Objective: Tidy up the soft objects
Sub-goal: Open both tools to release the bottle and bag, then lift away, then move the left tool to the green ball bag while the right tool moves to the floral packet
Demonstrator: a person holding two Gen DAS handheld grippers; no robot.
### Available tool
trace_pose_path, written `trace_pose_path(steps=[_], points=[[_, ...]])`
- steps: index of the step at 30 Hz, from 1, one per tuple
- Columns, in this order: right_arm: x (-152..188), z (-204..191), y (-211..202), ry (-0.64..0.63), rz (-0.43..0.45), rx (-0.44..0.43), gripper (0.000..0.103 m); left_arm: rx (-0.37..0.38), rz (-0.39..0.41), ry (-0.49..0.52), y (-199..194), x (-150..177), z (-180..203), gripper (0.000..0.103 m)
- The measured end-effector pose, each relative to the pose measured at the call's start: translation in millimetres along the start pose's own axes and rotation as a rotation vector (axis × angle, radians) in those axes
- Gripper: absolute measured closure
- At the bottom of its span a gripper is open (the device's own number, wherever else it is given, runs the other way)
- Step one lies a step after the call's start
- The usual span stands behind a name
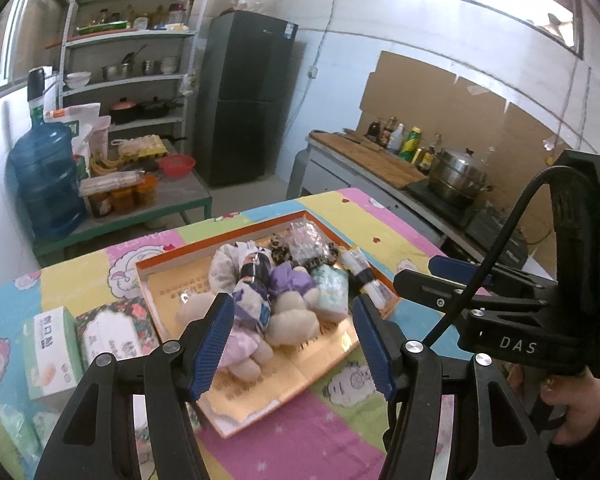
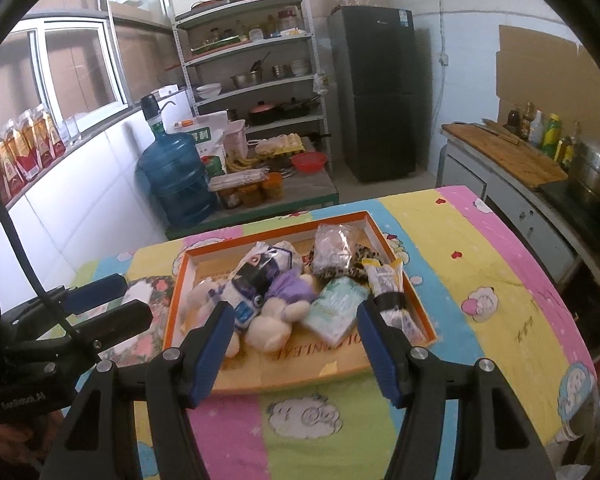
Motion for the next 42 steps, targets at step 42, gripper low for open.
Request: trace_pose_path(steps=[42], points=[[98, -218, -1, -0.194, -0.113, -0.227, 0.040, -0.216, 0.040, -0.191, -175, 136, -148, 0.040]])
Point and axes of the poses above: each gripper's, at about its wrist camera, not at the fingertips, and y roughly the way its jaws point, z to its right, x to its underside, the point moved 2 cm from there along y, roughly the way its jaws point
